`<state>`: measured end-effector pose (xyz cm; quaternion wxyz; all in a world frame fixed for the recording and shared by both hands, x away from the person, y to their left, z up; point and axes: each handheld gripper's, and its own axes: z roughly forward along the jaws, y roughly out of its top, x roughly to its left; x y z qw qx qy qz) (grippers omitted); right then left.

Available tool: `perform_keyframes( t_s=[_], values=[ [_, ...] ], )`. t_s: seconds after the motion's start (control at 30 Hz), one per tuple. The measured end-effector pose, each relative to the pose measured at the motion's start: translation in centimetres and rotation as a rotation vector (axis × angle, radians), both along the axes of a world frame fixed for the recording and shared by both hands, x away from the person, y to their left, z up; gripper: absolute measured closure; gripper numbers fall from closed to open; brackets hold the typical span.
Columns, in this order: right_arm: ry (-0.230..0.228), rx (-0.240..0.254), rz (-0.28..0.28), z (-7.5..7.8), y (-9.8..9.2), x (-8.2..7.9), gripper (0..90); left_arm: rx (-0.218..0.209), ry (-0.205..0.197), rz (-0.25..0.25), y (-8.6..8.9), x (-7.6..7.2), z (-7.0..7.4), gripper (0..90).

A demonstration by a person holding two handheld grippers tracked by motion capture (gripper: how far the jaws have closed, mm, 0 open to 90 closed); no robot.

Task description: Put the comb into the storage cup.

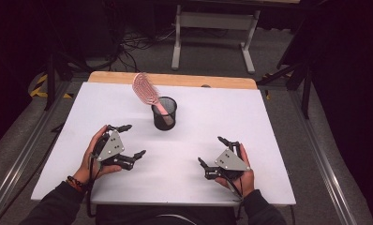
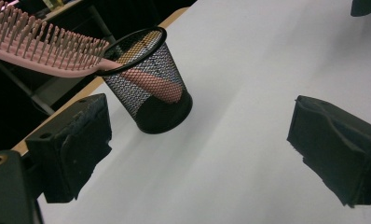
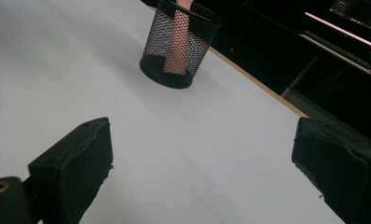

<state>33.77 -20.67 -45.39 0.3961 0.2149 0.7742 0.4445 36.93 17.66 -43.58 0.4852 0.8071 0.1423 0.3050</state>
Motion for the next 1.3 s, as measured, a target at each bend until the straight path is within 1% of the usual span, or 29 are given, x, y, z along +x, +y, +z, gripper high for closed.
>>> perform_keyframes(
  t_s=[0.07, 0.17, 0.2, 0.33, 0.53, 0.57, 0.67, 0.7, 0.77, 0.8, 0.83, 0.93, 0.97, 1.03, 1.1, 1.23, 1.3],
  values=[
    [-0.001, 0.001, 0.000, 0.0, 0.0, 0.0, 5.8, -0.011, -0.007, 0.021, 0.2, -0.1, -0.3, 8.0],
    [-0.004, 0.002, 0.000, 0.1, 0.0, 0.0, 5.8, -0.020, -0.006, 0.041, 0.6, -0.3, -0.6, 8.1],
    [-0.006, 0.002, 0.000, 0.1, -0.1, 0.0, 5.8, -0.016, 0.003, 0.045, 0.8, -0.3, -0.7, 8.1],
    [-0.008, 0.002, -0.001, 0.1, -0.1, 0.0, 5.8, -0.001, 0.000, 0.052, 1.3, -0.6, -1.1, 8.3],
    [-0.011, 0.002, -0.002, 0.1, -0.1, -0.1, 5.8, 0.017, 0.022, 0.058, 2.0, -0.8, -1.8, 8.6],
    [-0.010, 0.003, -0.002, 0.1, -0.1, -0.1, 5.8, 0.022, 0.033, 0.063, 2.3, -0.8, -2.1, 8.5],
    [-0.011, 0.001, -0.004, 0.1, -0.1, -0.1, 5.8, 0.021, 0.044, 0.061, 2.6, -0.9, -2.3, 8.2],
    [-0.011, -0.001, -0.003, 0.1, -0.1, -0.1, 5.8, 0.020, 0.046, 0.065, 2.7, -0.9, -2.4, 8.1],
    [-0.011, -0.002, -0.003, 0.1, -0.1, -0.1, 5.8, 0.001, 0.069, 0.059, 3.3, -1.1, -2.7, 7.5],
    [-0.011, -0.002, -0.003, 0.1, -0.1, -0.1, 5.8, 0.001, 0.069, 0.059, 3.3, -1.1, -2.7, 7.2],
    [-0.009, -0.002, -0.002, 0.1, -0.1, -0.1, 5.8, -0.006, 0.079, 0.063, 3.5, -1.1, -2.8, 7.2],
    [-0.009, -0.002, 0.002, 0.1, -0.1, -0.1, 5.8, -0.004, 0.079, 0.075, 4.1, -1.3, -3.1, 7.0],
    [-0.009, -0.001, 0.002, 0.1, -0.1, -0.1, 5.8, -0.010, 0.089, 0.077, 4.2, -1.4, -3.2, 6.8],
    [-0.007, -0.001, 0.002, 0.1, -0.1, 0.0, 5.7, -0.008, 0.090, 0.091, 4.7, -1.6, -3.4, 6.6],
    [-0.006, -0.001, 0.002, 0.1, -0.1, 0.0, 5.8, -0.012, 0.094, 0.095, 4.9, -1.7, -3.5, 6.3],
    [-0.004, 0.001, 0.003, 0.1, -0.1, -0.1, 5.8, -0.023, 0.116, 0.106, 5.7, -1.8, -3.8, 5.7],
    [-0.004, 0.004, 0.003, 0.1, -0.1, -0.1, 5.7, -0.019, 0.122, 0.111, 6.1, -2.0, -3.9, 5.7]
  ],
)
